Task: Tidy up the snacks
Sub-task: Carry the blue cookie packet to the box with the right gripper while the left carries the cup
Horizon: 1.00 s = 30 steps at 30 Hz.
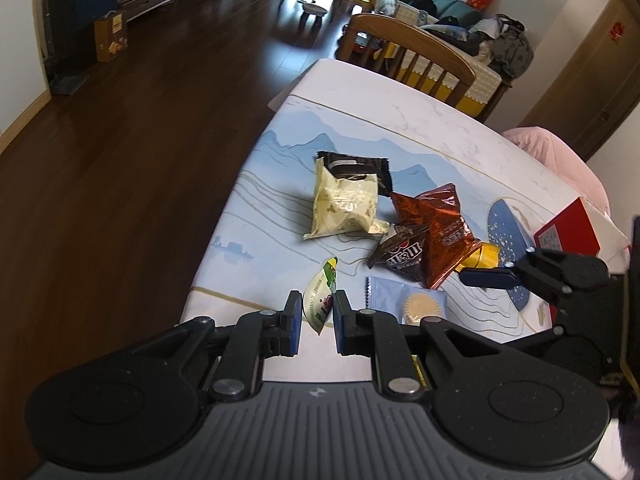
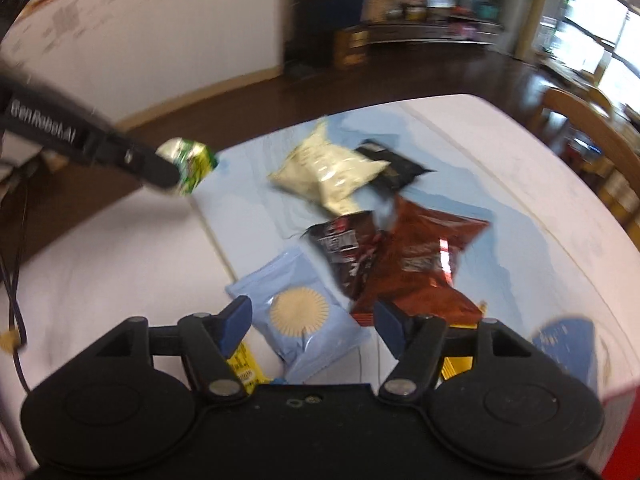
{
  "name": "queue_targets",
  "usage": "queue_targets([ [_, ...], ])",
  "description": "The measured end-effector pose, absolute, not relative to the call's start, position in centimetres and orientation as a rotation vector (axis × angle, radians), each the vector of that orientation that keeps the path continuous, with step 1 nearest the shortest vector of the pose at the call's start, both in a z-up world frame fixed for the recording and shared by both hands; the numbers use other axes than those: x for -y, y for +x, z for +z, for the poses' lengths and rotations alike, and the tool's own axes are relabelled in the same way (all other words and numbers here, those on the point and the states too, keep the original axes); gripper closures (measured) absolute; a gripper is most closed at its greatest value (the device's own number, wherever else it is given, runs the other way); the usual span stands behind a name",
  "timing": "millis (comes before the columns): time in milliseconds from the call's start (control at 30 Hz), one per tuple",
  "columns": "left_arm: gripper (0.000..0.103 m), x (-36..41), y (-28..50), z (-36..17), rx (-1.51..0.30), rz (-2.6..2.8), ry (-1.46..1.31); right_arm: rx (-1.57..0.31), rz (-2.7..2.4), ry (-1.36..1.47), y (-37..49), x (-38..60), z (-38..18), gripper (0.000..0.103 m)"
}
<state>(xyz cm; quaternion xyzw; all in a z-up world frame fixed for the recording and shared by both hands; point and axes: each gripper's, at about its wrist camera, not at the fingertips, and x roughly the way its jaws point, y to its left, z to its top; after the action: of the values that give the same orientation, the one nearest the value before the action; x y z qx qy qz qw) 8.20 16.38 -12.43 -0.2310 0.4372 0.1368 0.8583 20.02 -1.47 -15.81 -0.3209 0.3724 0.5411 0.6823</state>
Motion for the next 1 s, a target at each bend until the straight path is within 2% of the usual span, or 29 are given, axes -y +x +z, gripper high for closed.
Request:
queue_targets([
  [367,0.087,-15.8,7.6,-13.6,-0.946,0.327,-0.494,-0.851,1.414,-0.930,20.6,-0.6,-18.1,0.036],
  [533,0.087,-15.7,7.6,-14.0,-0.962,0.333,-0.493,-0.870,1.445,-0.883,21.0,-0.9,-18.4,0.036],
  [600,0.087,-15.8,7.7,-14.1,-0.966,0.335,-0.495,-0.867,1.442,-0.870,21.0,-0.8,-18.4,0.039],
  [667,0.087,-15.7,7.7,-14.1,-0.968,0.334,-0.493,-0.868,1.428,-0.845,21.1,-0.6,-18.3,0.047],
  [767,0.087,-15.6,7.8,-14.1,-0.970,0.330,-0.488,-0.870,1.396,-0.813,21.1,-0.3,-18.1,0.055],
  [1000,0.087,-15.3,7.7,-13.8,-0.964,0.321,-0.472,-0.837,1.315,-0.737,20.0,1.0,-17.0,0.056],
])
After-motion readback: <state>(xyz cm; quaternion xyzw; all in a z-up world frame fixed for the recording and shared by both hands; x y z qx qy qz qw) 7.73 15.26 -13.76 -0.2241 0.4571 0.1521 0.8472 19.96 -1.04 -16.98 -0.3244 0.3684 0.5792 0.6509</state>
